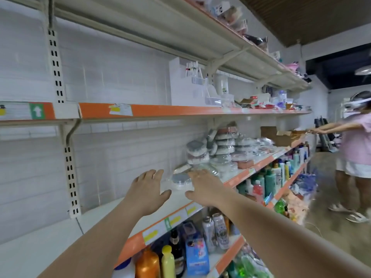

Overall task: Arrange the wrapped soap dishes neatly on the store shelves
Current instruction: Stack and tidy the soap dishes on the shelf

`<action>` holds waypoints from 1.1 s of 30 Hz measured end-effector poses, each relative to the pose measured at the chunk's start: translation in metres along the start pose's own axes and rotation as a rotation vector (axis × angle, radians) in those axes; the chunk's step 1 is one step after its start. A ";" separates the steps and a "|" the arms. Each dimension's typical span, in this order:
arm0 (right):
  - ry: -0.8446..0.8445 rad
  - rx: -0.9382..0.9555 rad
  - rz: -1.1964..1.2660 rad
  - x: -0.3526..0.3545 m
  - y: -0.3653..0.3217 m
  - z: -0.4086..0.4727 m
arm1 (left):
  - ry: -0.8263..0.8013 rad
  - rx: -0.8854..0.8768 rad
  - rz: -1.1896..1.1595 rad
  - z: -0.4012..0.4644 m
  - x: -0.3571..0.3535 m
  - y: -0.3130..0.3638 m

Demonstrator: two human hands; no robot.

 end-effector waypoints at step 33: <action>-0.135 -0.055 0.186 -0.122 0.354 0.348 | -0.166 0.532 -0.208 0.399 -0.266 0.131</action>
Point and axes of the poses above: each hand's wrist, its own z-axis towards the middle knuckle, its own x-axis out of the back of the hand, y = z × x, the point moved 7 cm from there along z, towards the middle knuckle, and after that the axes turned 1 degree about -x, right-handed, at the moved point
